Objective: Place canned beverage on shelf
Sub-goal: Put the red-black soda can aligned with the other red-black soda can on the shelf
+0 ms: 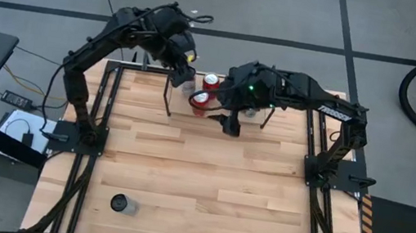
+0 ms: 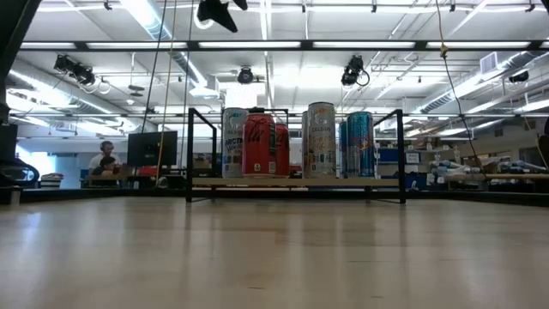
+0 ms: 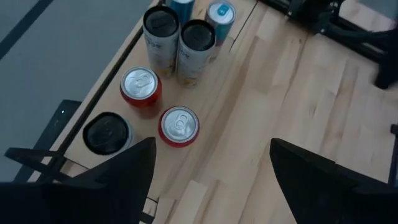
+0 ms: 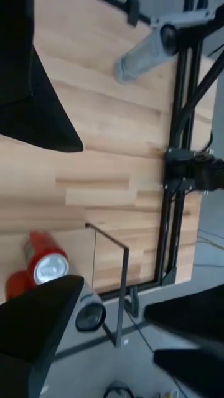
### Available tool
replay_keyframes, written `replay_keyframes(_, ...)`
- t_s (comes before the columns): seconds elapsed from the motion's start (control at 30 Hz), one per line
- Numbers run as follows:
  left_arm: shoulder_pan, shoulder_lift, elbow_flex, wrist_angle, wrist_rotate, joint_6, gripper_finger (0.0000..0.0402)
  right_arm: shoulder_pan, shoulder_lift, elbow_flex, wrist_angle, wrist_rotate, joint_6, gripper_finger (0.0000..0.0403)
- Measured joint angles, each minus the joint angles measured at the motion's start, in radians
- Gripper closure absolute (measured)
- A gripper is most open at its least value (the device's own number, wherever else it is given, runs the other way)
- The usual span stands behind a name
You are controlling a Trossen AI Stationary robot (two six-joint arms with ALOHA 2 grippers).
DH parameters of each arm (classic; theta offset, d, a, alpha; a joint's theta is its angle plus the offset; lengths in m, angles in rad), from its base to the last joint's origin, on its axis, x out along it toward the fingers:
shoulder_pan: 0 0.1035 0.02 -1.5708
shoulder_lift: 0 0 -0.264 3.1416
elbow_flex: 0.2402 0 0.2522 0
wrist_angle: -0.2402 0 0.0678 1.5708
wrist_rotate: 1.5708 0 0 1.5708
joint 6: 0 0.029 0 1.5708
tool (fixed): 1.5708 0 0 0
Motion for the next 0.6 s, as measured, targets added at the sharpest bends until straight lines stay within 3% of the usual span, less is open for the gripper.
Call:
replay_keyframes(0.27, 0.000, -0.054, 0.000, -0.003, 0.000, -0.011, 0.0086, -0.064, -0.001, -0.075, 0.117, 0.015, -0.015, 0.0020)
replay_keyframes(0.6, 0.001, -0.082, 0.000, -0.007, -0.001, -0.010, 0.0086, -0.097, 0.001, -0.383, 0.422, 0.129, 0.002, 0.0023)
